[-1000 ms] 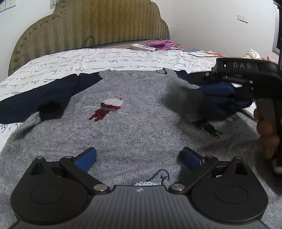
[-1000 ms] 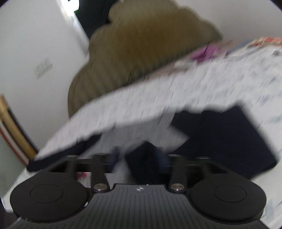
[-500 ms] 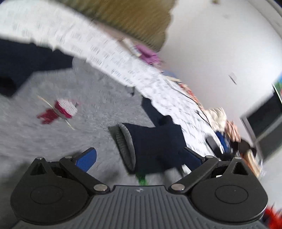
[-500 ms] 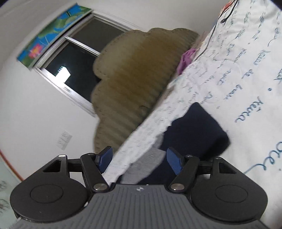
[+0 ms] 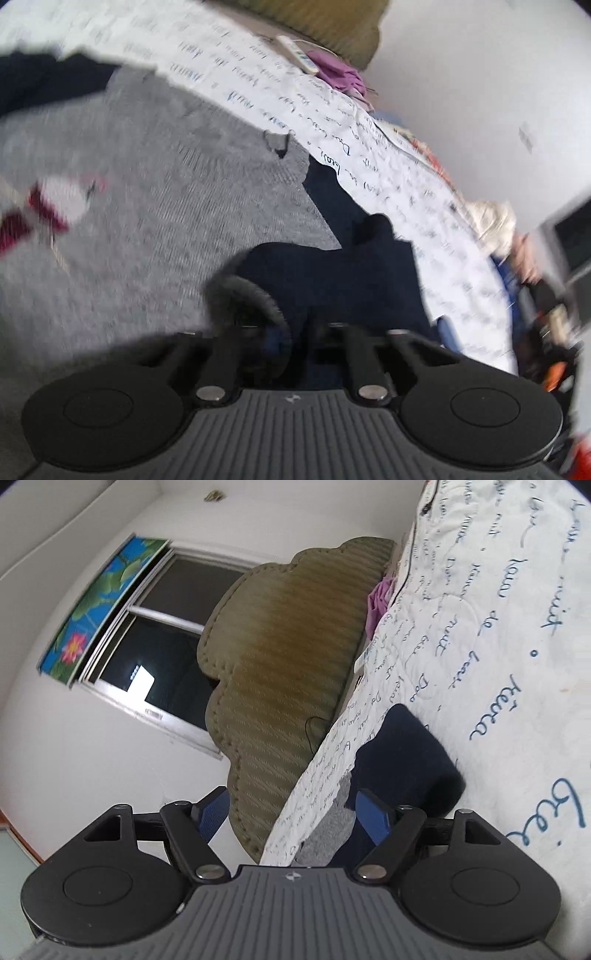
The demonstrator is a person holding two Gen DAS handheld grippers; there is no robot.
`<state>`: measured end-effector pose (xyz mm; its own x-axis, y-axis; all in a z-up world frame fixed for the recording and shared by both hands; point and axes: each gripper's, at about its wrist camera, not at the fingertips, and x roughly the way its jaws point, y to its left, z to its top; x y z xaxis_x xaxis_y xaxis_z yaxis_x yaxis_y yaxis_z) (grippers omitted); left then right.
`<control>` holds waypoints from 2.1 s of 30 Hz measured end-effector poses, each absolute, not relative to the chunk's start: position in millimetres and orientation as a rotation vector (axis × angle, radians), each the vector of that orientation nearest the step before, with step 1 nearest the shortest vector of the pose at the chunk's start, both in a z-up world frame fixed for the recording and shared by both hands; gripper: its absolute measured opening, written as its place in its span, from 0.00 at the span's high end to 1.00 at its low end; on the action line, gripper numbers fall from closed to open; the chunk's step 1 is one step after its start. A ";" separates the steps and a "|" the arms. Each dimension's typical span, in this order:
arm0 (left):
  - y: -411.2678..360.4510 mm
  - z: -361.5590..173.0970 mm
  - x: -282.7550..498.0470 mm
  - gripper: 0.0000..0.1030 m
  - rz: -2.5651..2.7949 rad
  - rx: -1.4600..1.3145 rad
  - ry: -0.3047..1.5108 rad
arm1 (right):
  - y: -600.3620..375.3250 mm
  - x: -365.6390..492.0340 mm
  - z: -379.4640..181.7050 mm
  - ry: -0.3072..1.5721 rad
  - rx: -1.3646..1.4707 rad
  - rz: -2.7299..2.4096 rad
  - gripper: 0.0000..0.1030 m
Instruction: Fold small clothes
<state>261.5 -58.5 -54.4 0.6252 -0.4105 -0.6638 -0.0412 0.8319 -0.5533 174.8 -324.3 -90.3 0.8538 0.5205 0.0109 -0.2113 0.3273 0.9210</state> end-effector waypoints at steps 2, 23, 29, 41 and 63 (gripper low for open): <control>-62.2 -43.6 263.9 0.90 -0.220 -0.482 0.856 | -326.8 173.9 -90.7 0.301 1.152 0.483 0.28; 102.0 -55.0 283.1 0.88 -0.026 -0.514 0.844 | -324.7 181.8 -94.3 0.338 1.087 0.419 0.21; 114.7 -59.1 278.5 0.88 -0.077 -0.563 0.817 | -306.0 222.2 -67.2 0.514 0.787 0.242 0.23; 119.0 -13.1 278.9 0.91 -0.051 -0.409 0.785 | -270.9 269.2 -89.0 0.692 0.602 0.269 0.87; 179.8 7.1 262.9 0.17 0.218 -0.388 0.660 | -281.8 266.8 -96.8 0.677 0.714 0.313 0.85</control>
